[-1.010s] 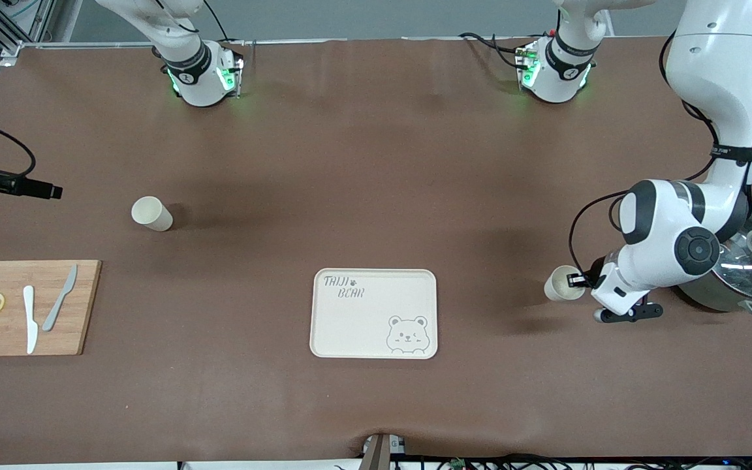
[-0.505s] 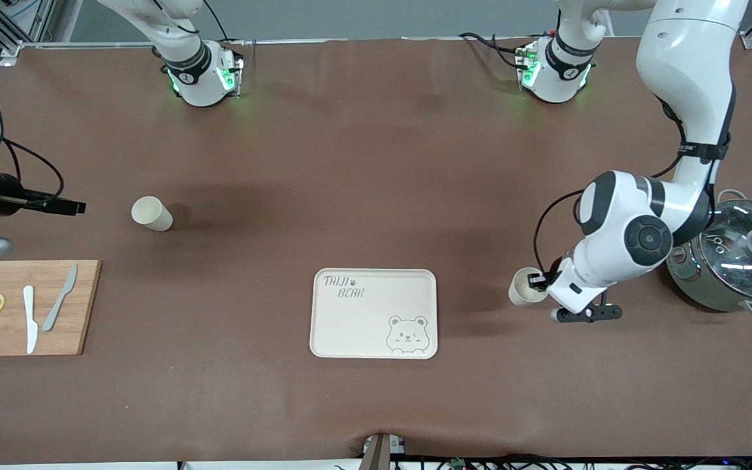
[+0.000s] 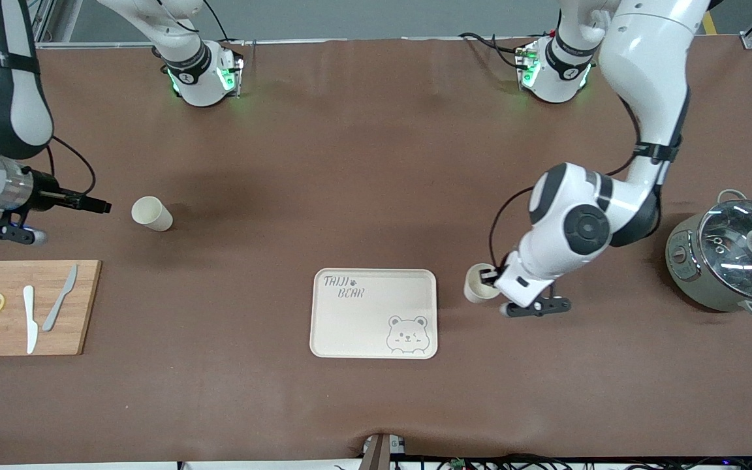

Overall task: Place white IKEA cup upright on tray with both arms
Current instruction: 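Carry the cup with the left gripper while the right gripper reaches the other cup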

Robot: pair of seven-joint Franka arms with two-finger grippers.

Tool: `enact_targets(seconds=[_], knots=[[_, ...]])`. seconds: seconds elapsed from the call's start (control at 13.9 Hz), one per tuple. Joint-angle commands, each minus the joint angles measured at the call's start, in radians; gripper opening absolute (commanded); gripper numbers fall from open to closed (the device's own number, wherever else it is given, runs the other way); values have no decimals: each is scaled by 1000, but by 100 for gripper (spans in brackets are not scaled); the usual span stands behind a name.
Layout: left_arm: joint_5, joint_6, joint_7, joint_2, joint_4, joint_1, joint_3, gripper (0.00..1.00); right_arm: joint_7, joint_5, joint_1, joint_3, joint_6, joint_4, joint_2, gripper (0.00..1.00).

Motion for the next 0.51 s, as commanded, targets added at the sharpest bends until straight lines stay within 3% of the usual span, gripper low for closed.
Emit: enact_targets(seconds=[0.0, 0.22, 0.43], knots=[[-19, -16, -120, 71, 106, -53, 7, 0, -41, -2, -23, 15, 111, -121, -45, 100], [-19, -14, -259, 139, 177, -121, 10, 0, -132, -4, -46, 15, 165, -172, -45, 100], [-19, 4, -297, 171, 185, -144, 15, 0, -207, -2, -70, 15, 266, -259, -45, 100]])
